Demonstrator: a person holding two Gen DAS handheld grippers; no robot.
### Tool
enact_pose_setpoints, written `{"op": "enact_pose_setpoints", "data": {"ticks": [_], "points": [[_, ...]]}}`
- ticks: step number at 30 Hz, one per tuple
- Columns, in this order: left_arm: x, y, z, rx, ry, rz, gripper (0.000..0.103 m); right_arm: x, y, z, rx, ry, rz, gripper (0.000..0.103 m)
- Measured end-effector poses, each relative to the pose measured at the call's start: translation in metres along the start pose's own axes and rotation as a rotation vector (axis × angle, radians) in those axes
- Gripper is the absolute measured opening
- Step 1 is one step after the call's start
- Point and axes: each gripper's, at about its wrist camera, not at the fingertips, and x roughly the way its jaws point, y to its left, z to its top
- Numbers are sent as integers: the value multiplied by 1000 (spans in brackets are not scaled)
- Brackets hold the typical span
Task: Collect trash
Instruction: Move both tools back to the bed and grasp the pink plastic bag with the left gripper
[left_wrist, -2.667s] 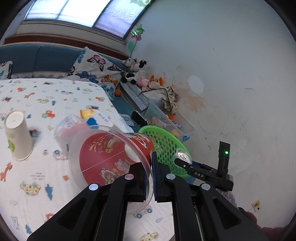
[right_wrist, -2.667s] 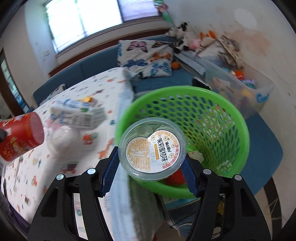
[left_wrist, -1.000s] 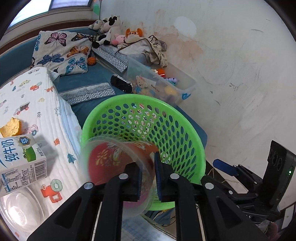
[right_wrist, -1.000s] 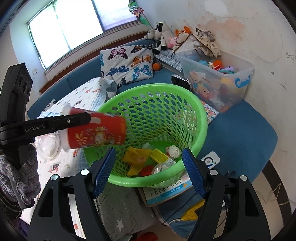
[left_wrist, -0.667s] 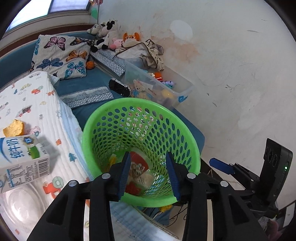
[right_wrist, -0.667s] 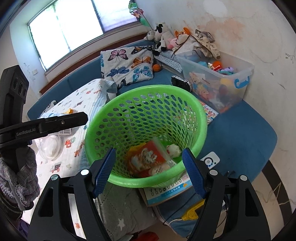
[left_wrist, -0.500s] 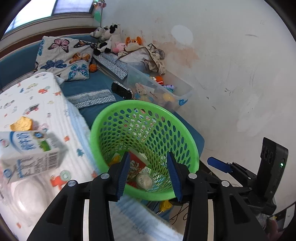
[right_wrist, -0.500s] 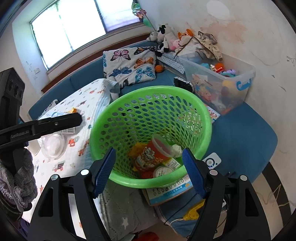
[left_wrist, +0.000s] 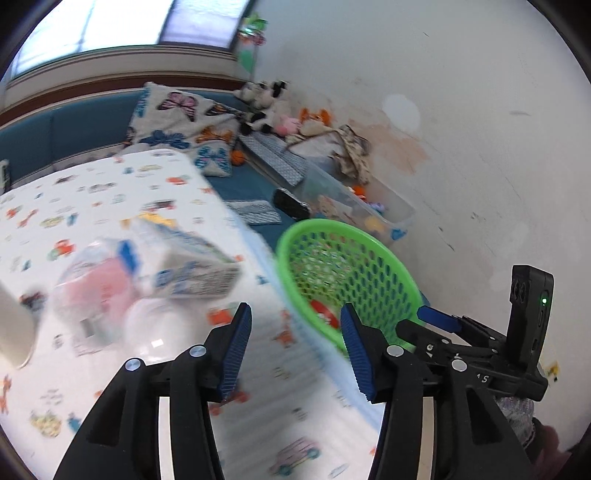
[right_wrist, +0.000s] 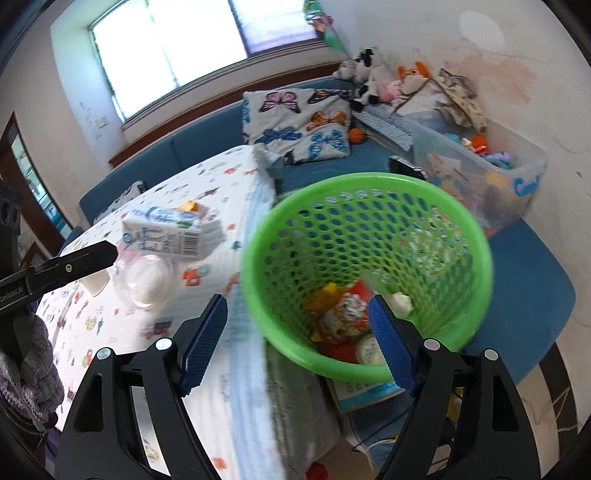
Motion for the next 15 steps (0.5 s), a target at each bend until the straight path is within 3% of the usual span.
{"op": "enact_pose_setpoints", "data": {"ticks": [15], "points": [[-57, 91, -38, -180, -62, 138, 51, 36, 70, 13, -93, 57, 117, 84]]}}
